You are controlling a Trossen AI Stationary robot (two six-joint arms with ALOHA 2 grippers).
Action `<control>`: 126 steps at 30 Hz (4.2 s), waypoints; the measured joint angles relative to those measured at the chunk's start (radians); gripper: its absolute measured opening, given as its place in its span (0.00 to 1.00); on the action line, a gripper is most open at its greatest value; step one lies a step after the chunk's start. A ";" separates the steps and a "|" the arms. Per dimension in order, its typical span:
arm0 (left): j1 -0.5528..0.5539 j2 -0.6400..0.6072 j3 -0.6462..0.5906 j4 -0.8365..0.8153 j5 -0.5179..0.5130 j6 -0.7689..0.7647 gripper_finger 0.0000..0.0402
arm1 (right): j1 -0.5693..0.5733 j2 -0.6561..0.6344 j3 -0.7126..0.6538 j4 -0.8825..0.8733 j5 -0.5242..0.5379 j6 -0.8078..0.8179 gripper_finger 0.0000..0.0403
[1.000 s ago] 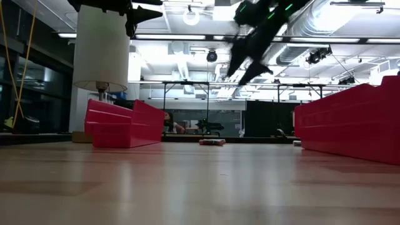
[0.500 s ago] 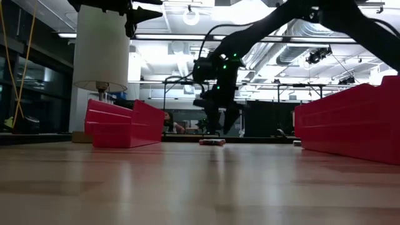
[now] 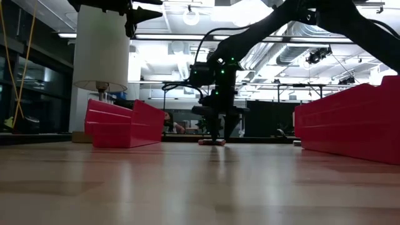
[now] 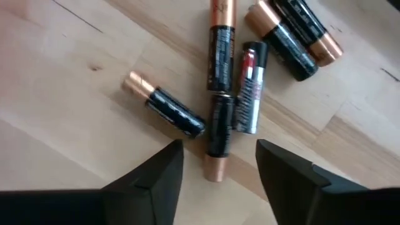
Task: Sort batteries
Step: Put the black battery into the bottom red bin
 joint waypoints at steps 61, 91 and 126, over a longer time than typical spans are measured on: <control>0.000 0.000 0.000 0.000 0.004 0.044 0.34 | 0.268 -0.955 -0.702 -0.465 -0.111 0.544 0.08; 0.000 0.000 0.000 0.002 0.004 -0.019 0.34 | 0.031 -0.179 -0.220 0.277 -0.057 0.448 0.42; 0.000 0.000 0.000 -0.035 0.063 -0.008 0.34 | 0.057 0.154 0.187 -0.172 -0.083 0.376 0.30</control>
